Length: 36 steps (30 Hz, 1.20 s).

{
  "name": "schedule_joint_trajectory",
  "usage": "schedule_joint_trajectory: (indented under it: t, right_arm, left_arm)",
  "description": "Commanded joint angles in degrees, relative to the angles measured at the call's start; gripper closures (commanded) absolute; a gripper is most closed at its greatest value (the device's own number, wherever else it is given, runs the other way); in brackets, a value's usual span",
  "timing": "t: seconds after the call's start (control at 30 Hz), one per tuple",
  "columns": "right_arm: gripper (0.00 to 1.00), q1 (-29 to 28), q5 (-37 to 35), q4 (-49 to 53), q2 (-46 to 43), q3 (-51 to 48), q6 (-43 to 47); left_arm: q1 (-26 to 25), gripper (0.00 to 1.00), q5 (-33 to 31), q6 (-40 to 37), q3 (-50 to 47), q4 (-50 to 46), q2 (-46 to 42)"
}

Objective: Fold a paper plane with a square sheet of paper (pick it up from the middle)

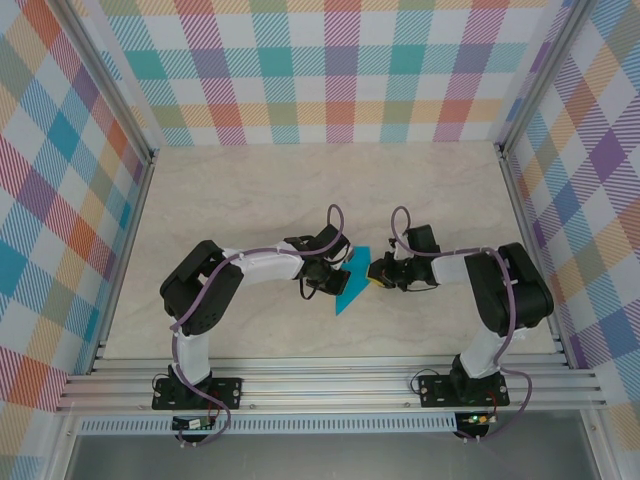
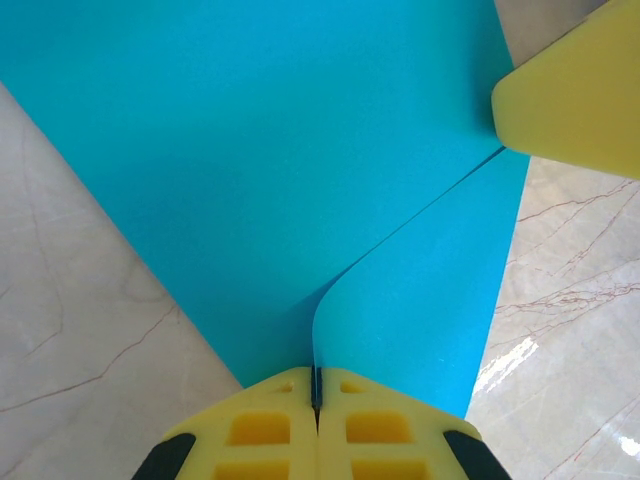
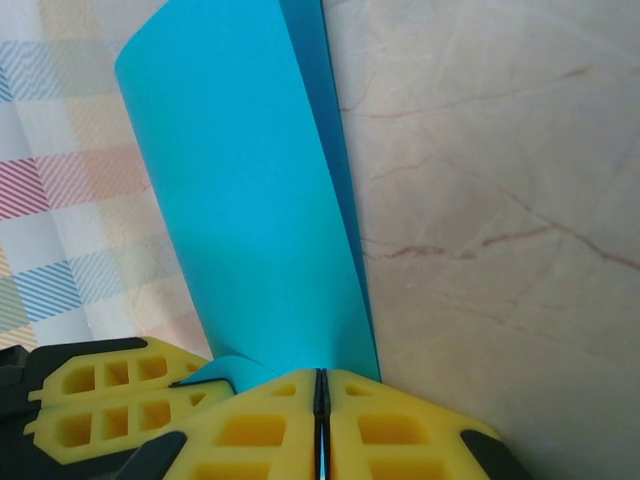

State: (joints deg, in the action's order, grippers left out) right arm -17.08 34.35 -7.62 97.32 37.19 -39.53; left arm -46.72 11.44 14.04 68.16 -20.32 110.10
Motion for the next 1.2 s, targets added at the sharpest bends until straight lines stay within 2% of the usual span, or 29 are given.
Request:
schedule_joint_trajectory:
  t: [0.0, 0.17, 0.5, 0.6, 0.8, 0.97, 1.07, 1.17]
  right_arm:
    - [0.89, -0.31, -0.91, 4.71, -5.42, 0.64, 2.54]
    - [0.92, -2.44, -4.08, 8.07, -7.37, 1.40, 2.97]
    - [0.93, -4.29, -3.65, 8.13, -1.56, 4.25, 3.39]
    - [0.94, -4.33, -5.93, 9.65, -0.07, 4.23, 4.19]
    - [0.95, -4.28, -7.41, 9.99, 1.74, 3.06, 4.29]
    - [0.95, -4.28, -7.58, 10.23, 1.33, 3.02, 3.84]
    - [0.95, -4.28, -7.72, 10.51, 0.99, 3.23, 3.37]
    - [0.95, -4.35, -8.15, 10.72, 0.62, 3.28, 3.19]
  left_arm:
    - [-0.05, 1.00, -0.37, -0.86, -1.80, -2.54, 4.15]
    - [-0.09, 1.00, -0.37, -0.69, -1.85, -2.20, 4.07]
    - [-0.06, 1.00, -0.33, -0.77, -2.28, -2.10, 3.80]
    - [-0.11, 0.99, -0.37, -0.56, -2.44, -2.16, 3.56]
    - [-0.05, 0.88, -1.12, 0.77, -2.10, -2.92, 0.92]
    - [0.38, 0.71, -6.37, 3.89, -1.27, -6.25, -4.11]
    - [0.52, 0.67, -7.30, 7.45, -1.67, -7.10, -8.09]
    - [0.54, 0.70, -3.20, 12.65, -2.97, -4.03, -11.83]
